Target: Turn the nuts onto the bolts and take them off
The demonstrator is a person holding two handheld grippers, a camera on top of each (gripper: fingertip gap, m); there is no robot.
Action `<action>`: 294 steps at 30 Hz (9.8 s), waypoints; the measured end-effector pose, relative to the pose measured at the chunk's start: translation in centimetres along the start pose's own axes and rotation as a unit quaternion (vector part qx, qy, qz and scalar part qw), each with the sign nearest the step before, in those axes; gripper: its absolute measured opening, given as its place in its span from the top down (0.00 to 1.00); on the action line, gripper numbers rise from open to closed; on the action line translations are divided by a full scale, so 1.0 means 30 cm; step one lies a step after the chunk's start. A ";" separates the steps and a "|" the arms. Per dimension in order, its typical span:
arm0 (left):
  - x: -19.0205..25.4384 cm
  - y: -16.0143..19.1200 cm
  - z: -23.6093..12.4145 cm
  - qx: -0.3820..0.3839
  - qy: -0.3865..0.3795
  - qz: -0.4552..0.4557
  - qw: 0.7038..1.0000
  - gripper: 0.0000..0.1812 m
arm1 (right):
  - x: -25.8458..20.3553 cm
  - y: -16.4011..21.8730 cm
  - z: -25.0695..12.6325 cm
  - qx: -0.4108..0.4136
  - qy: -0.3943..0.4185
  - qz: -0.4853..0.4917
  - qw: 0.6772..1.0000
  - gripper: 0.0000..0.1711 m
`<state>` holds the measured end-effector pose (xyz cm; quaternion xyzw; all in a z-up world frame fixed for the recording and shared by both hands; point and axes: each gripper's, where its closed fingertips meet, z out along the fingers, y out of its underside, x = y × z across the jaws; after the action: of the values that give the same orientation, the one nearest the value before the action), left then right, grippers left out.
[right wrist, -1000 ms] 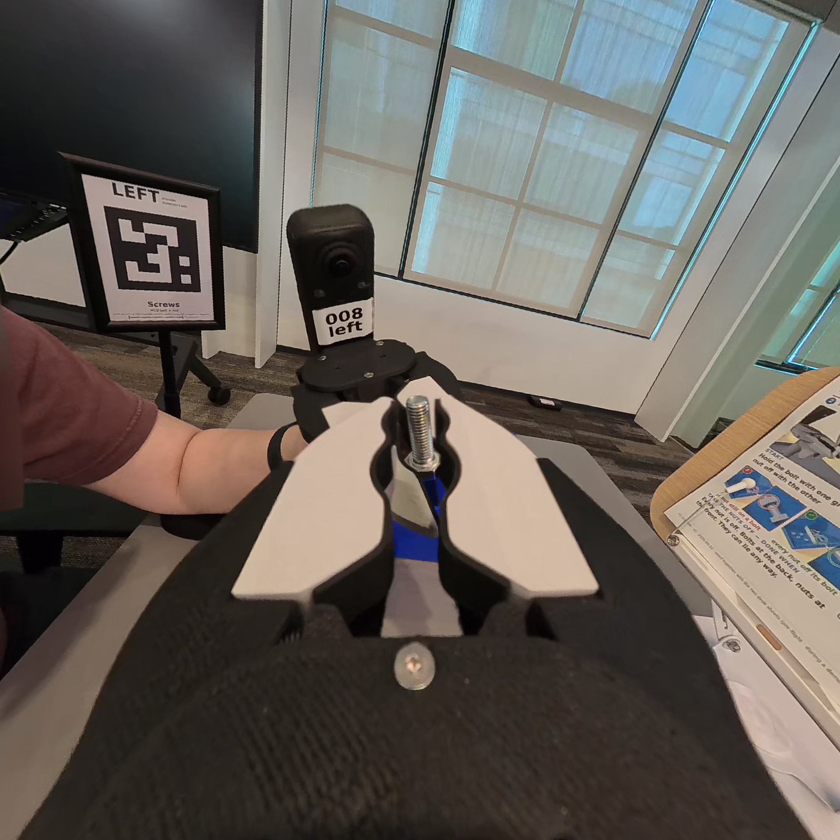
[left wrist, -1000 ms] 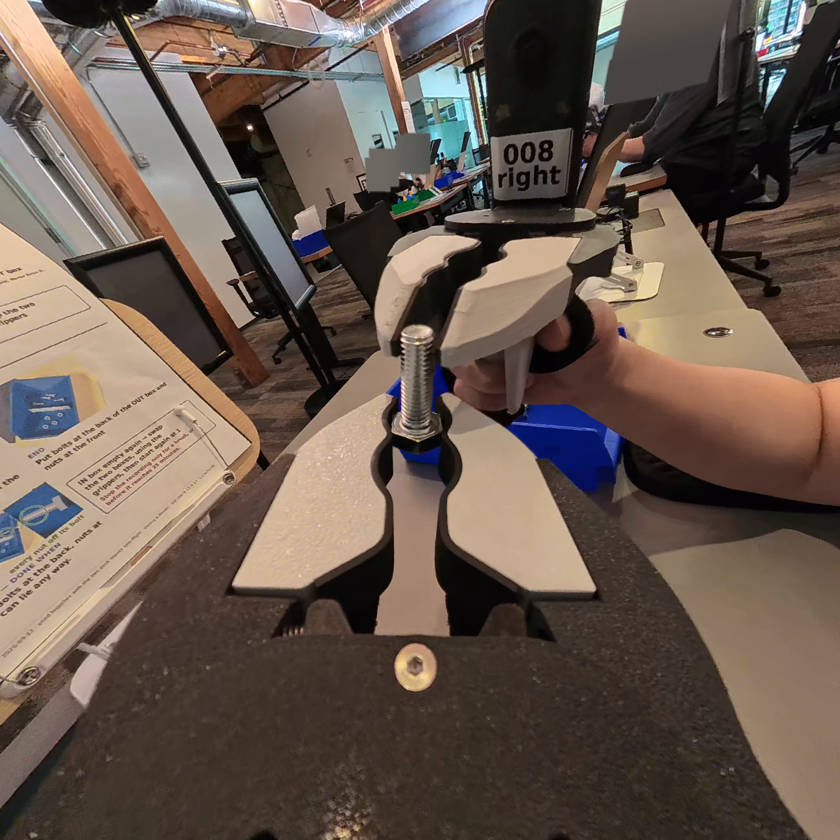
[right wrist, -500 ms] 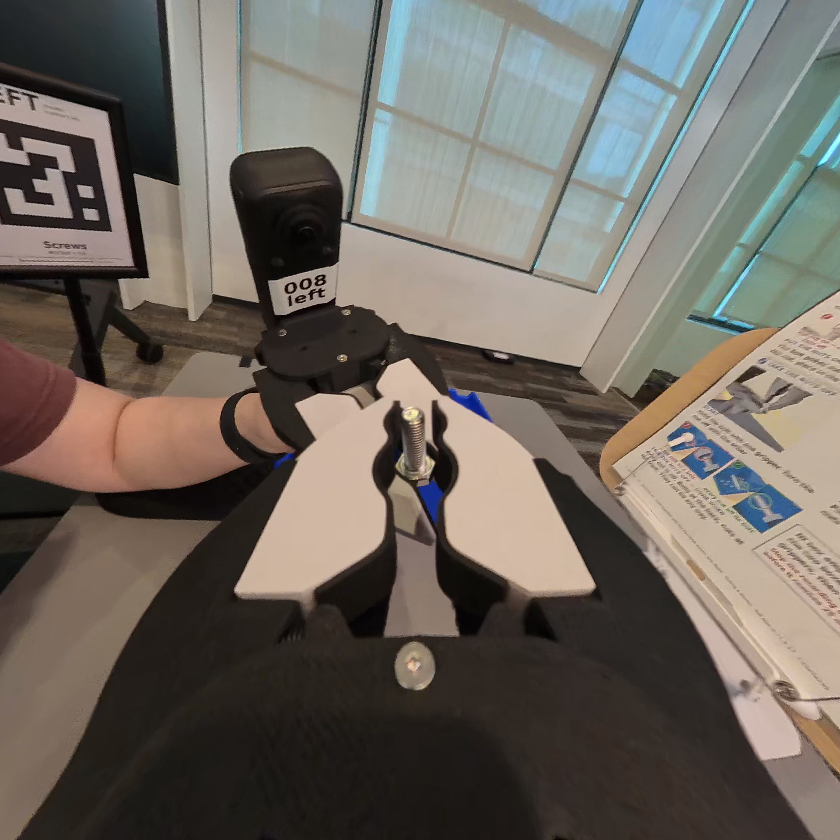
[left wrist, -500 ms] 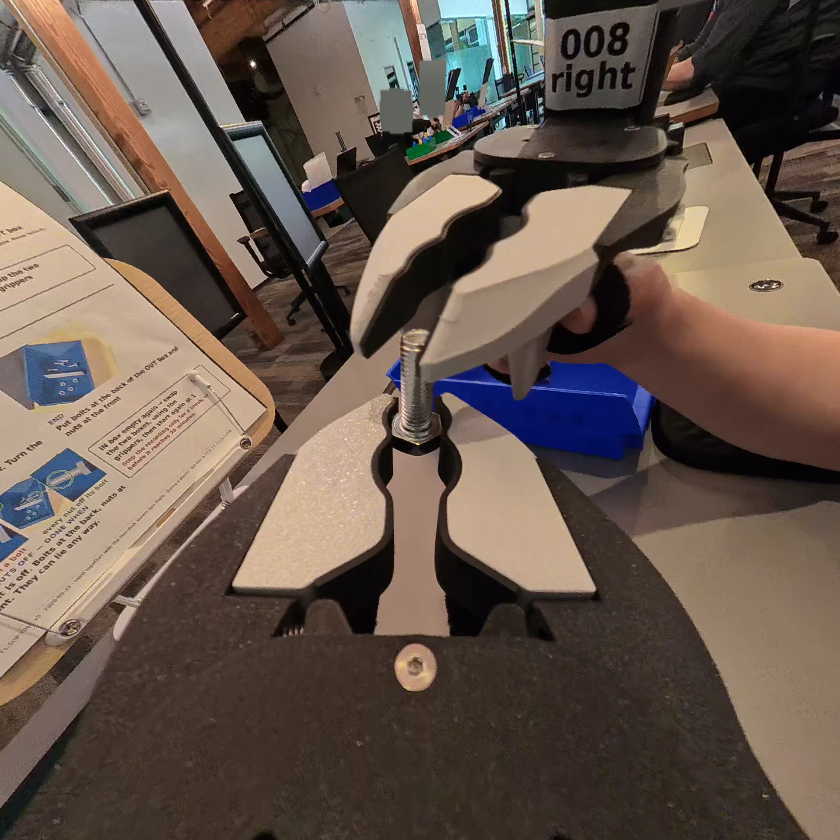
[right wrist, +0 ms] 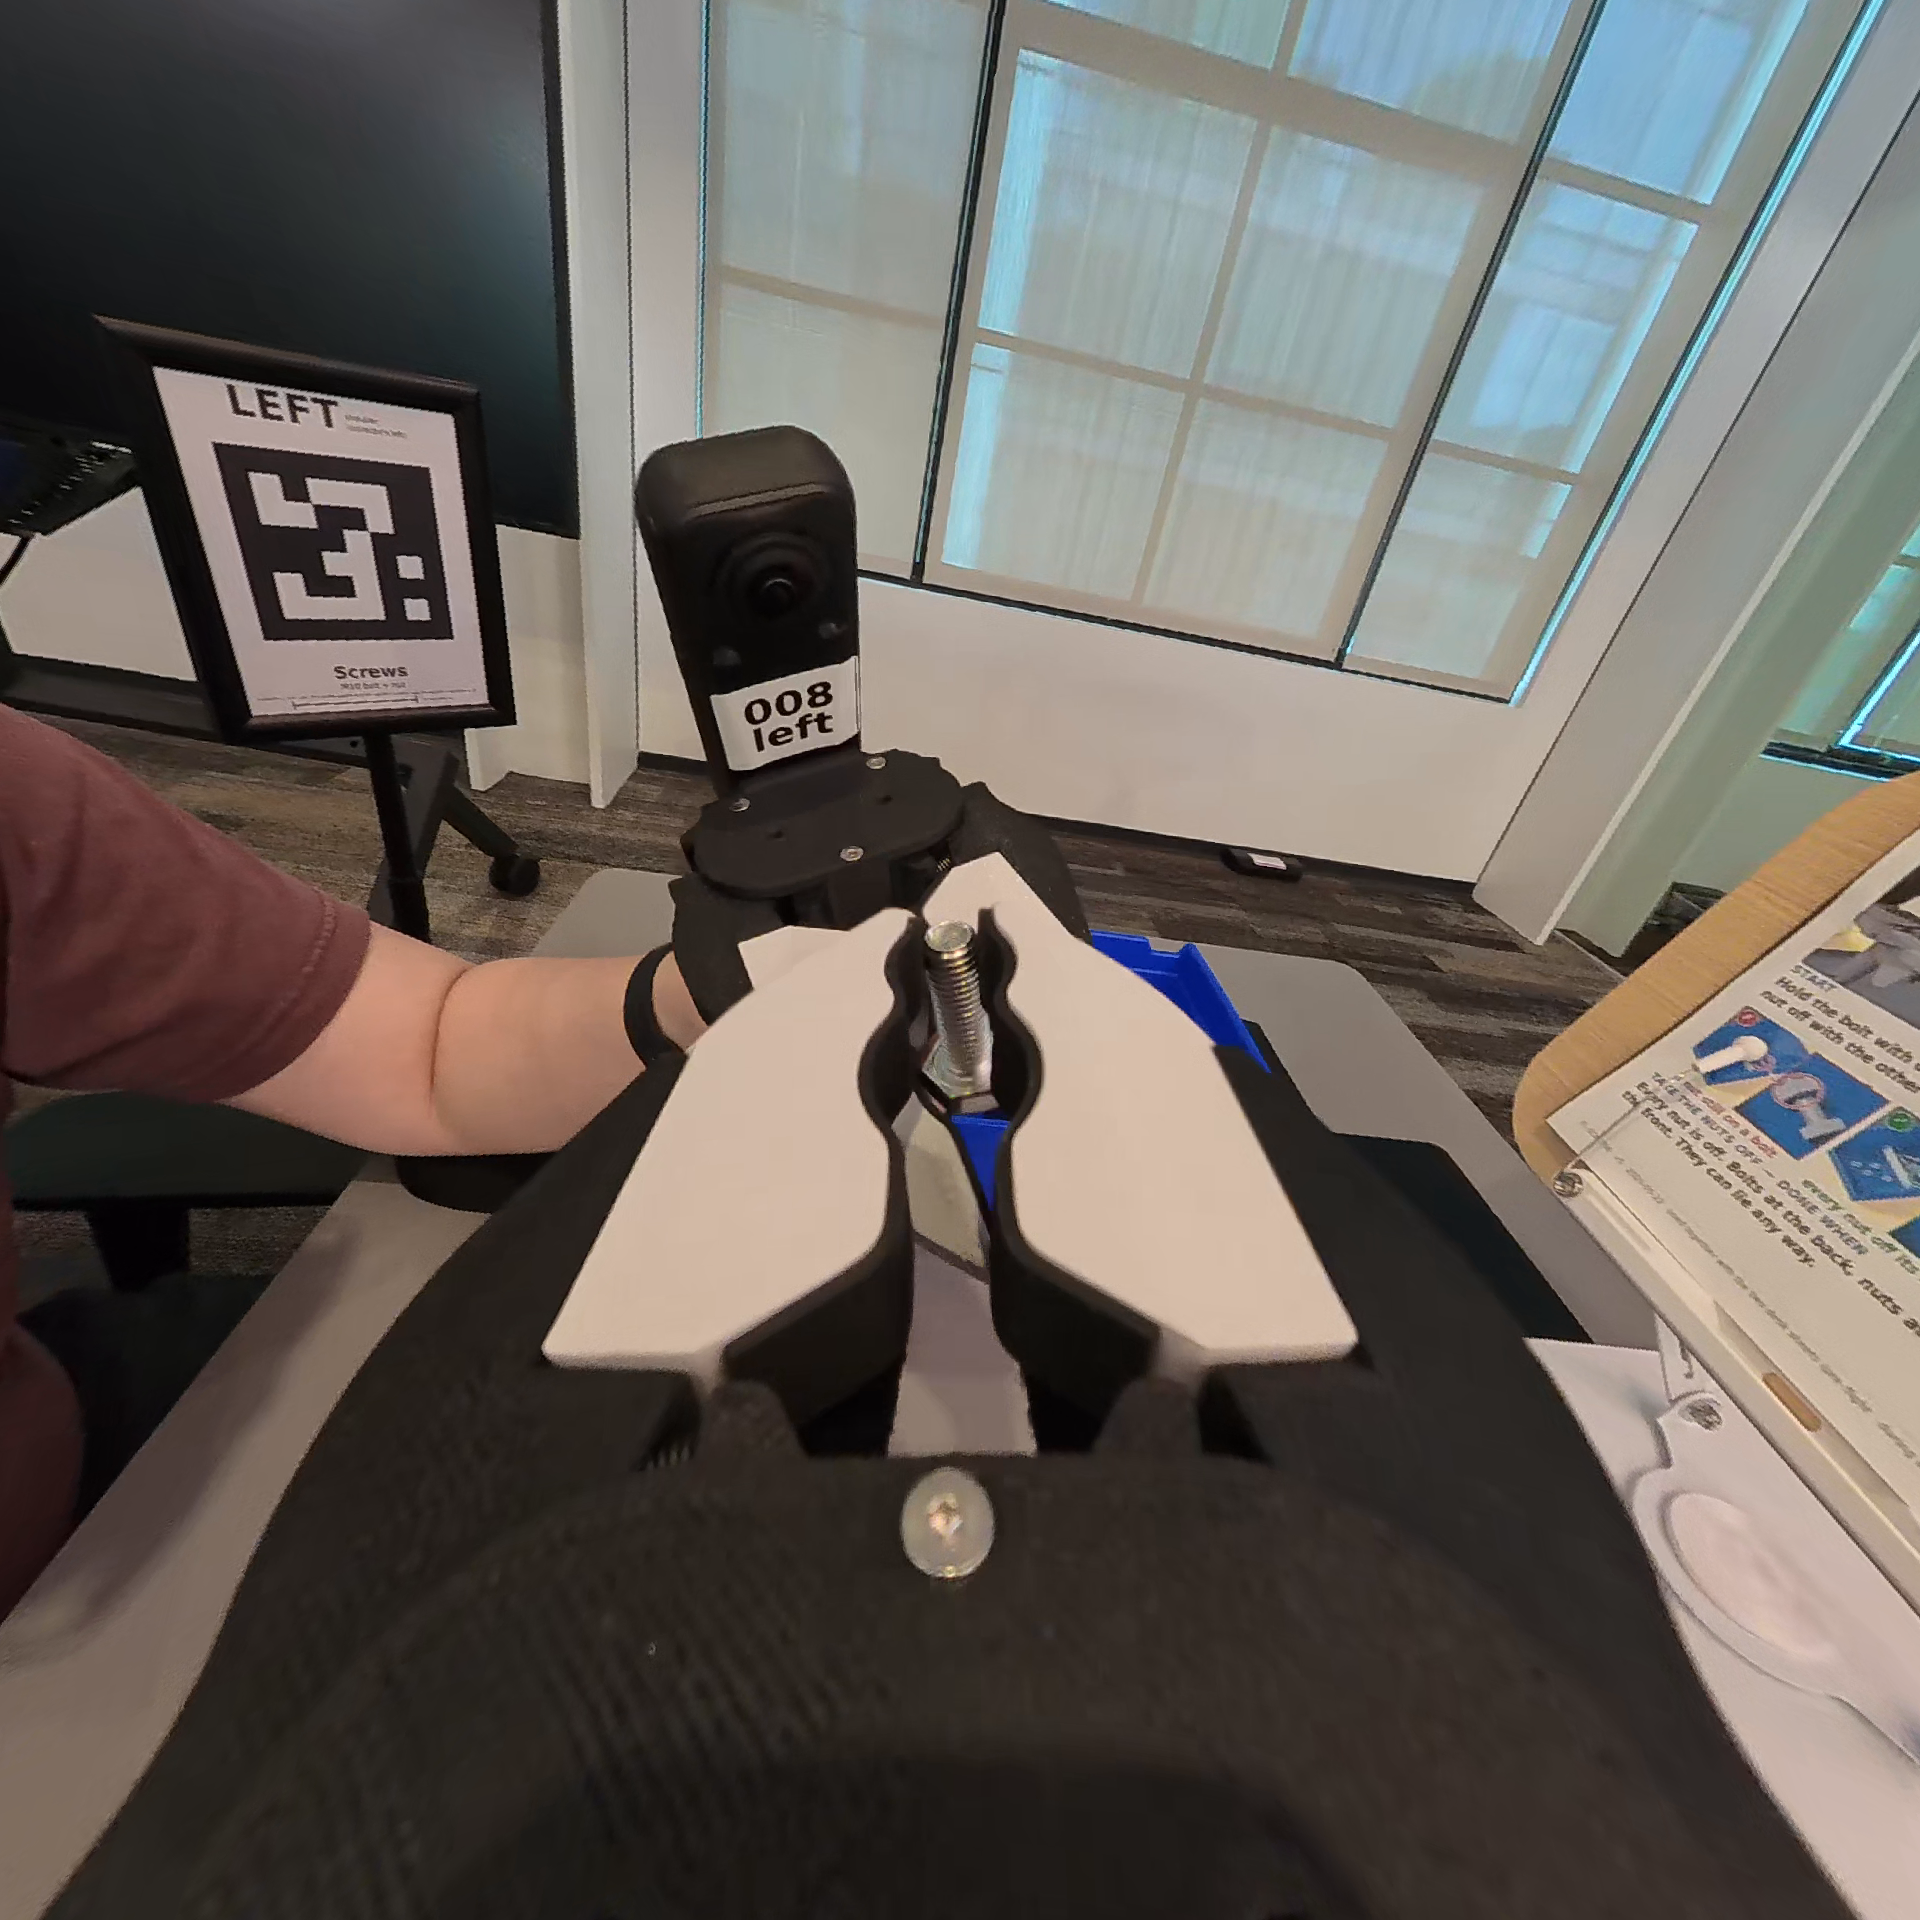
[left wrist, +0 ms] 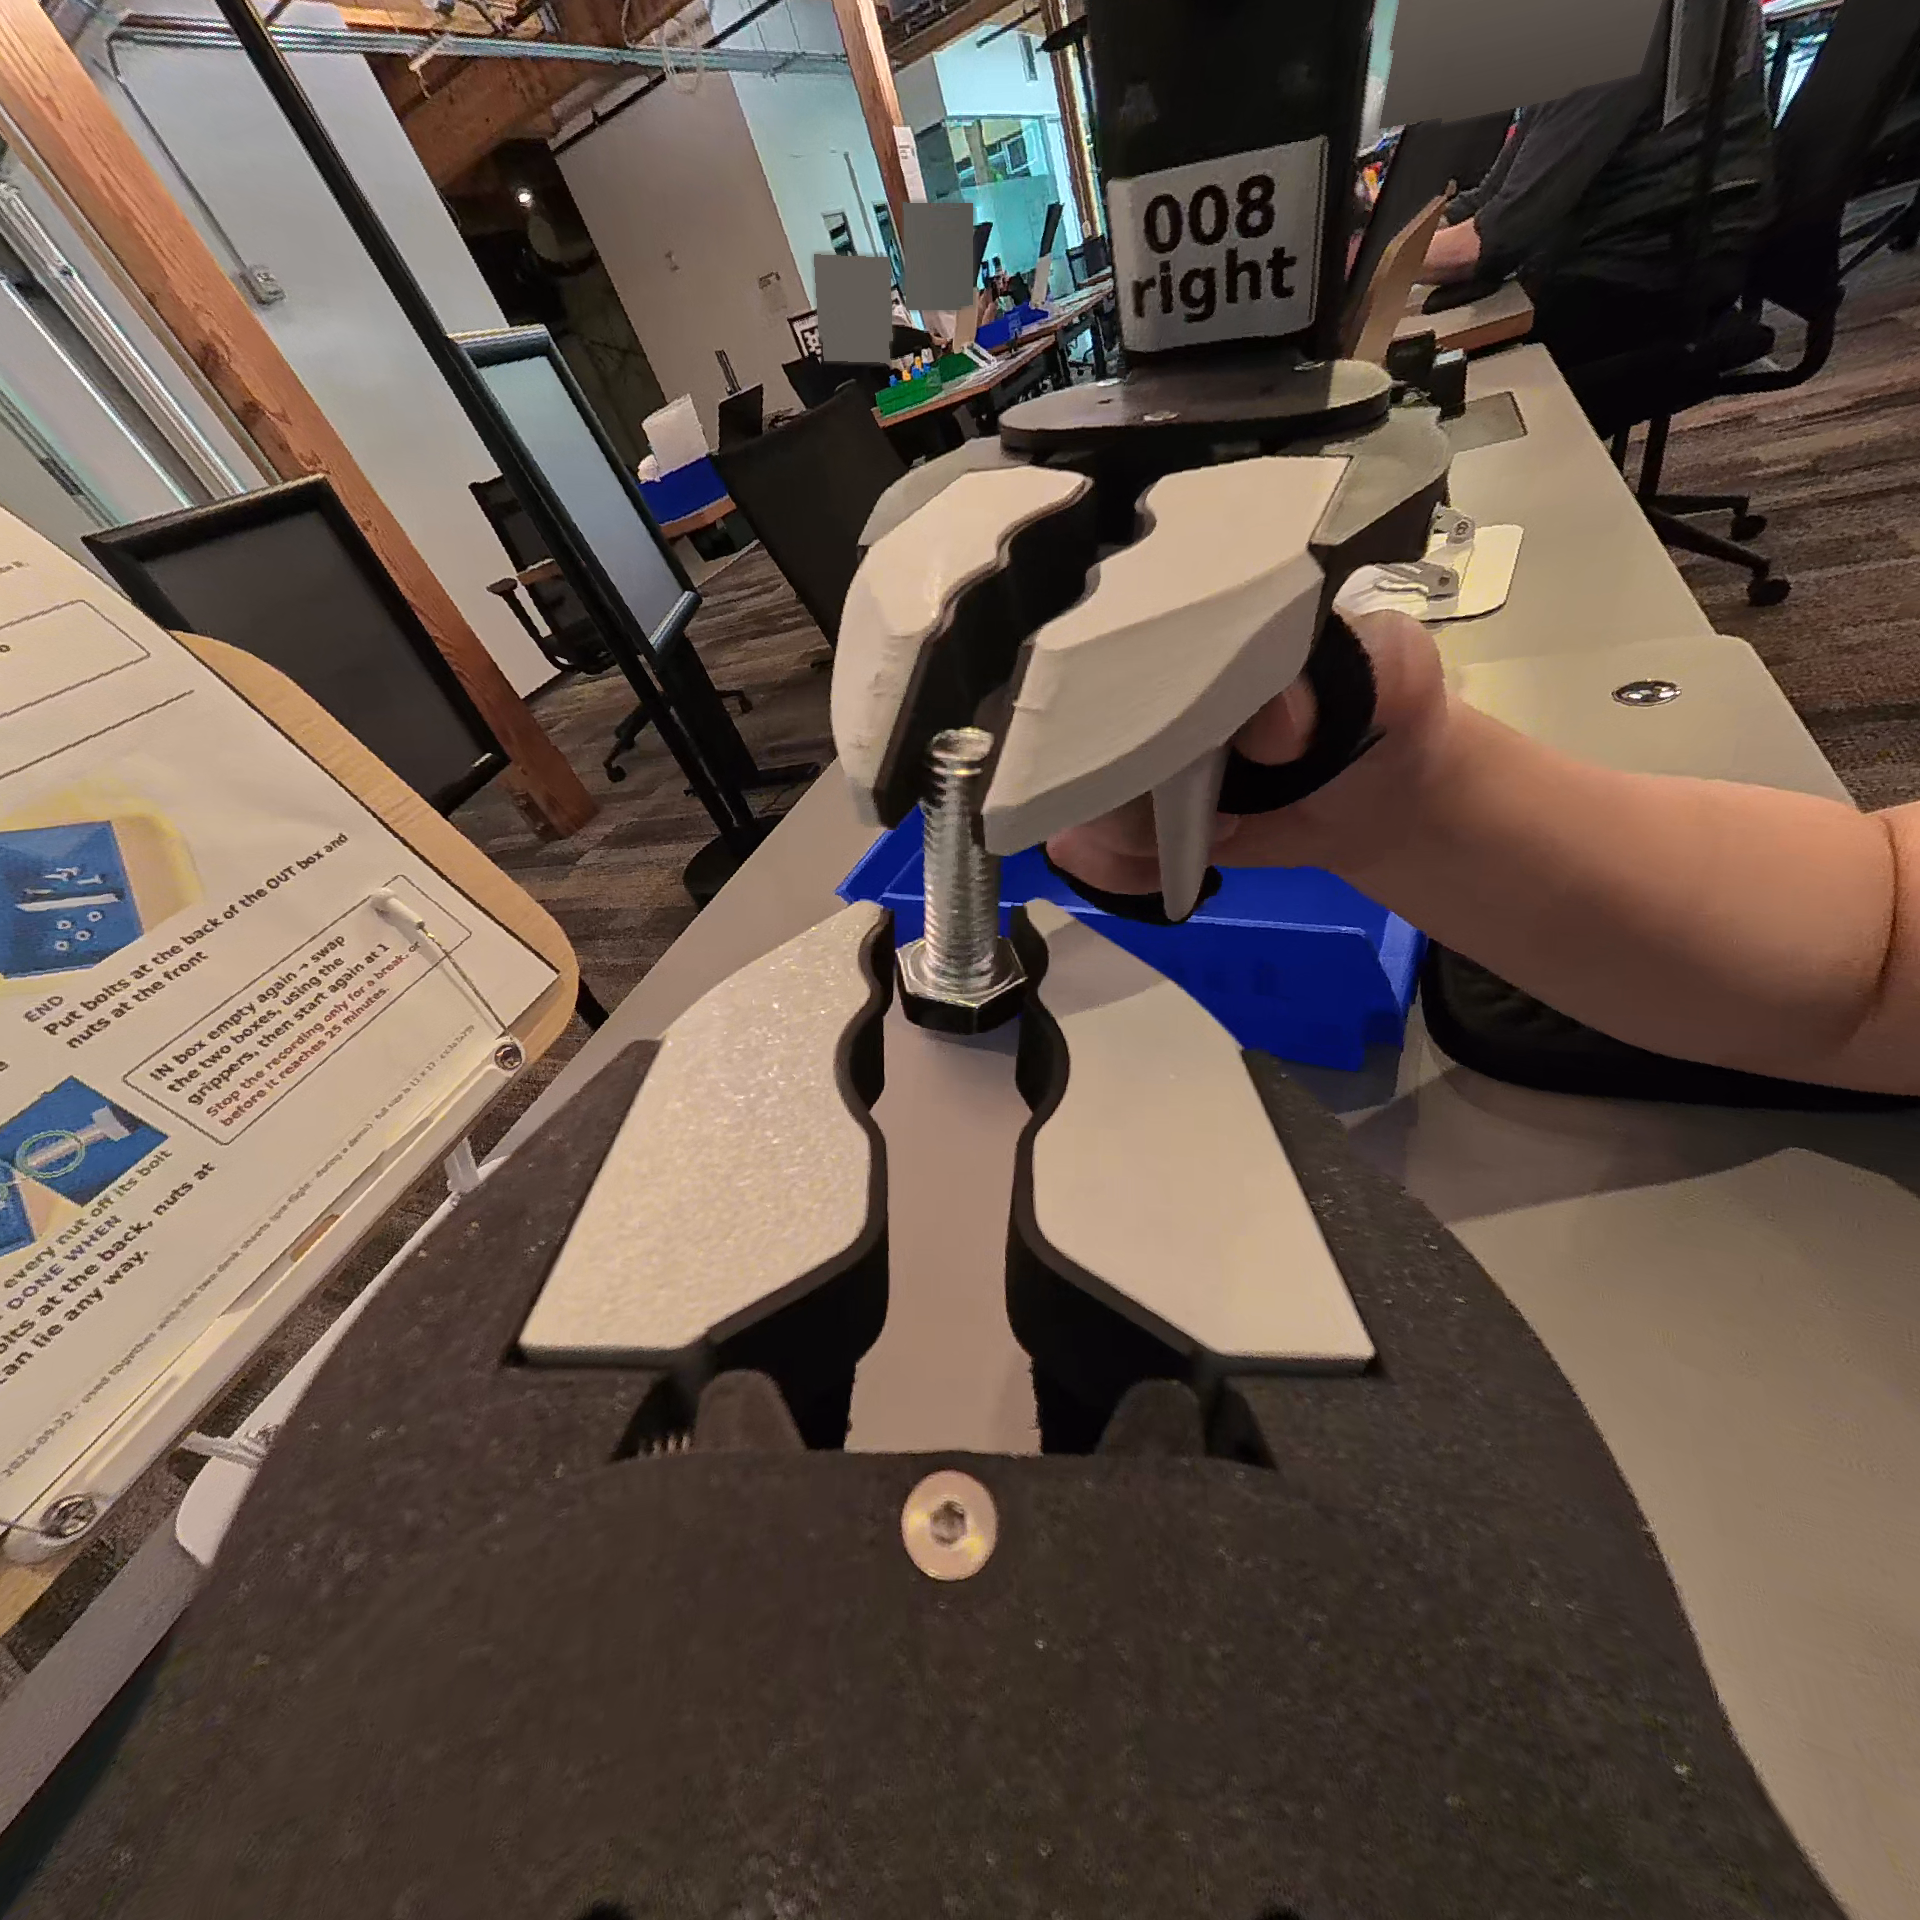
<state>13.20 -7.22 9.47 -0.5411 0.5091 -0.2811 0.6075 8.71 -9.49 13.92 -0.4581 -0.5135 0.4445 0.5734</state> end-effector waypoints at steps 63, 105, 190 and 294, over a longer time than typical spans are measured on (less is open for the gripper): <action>0.000 -0.004 -0.009 -0.002 0.005 0.007 1.000 0.91 | 0.008 0.020 0.000 -0.042 0.018 -0.018 0.999 0.94; -0.361 0.007 -0.434 -0.035 -0.141 -0.046 0.988 0.91 | 0.018 1.018 -0.147 -0.678 0.032 0.156 0.718 0.90; -0.105 0.242 -0.068 -0.242 -0.043 0.037 0.969 0.91 | 0.124 0.281 -0.173 -0.320 0.141 0.134 0.927 0.94; 0.287 0.214 -0.092 -0.156 0.326 0.031 0.932 0.91 | -0.206 0.216 -0.092 -0.250 -0.143 -0.183 0.940 0.89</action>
<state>12.09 -14.28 0.98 -0.4920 0.7329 -0.3397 0.3246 10.73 -14.54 6.28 -0.4164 -0.7600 0.2499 0.4320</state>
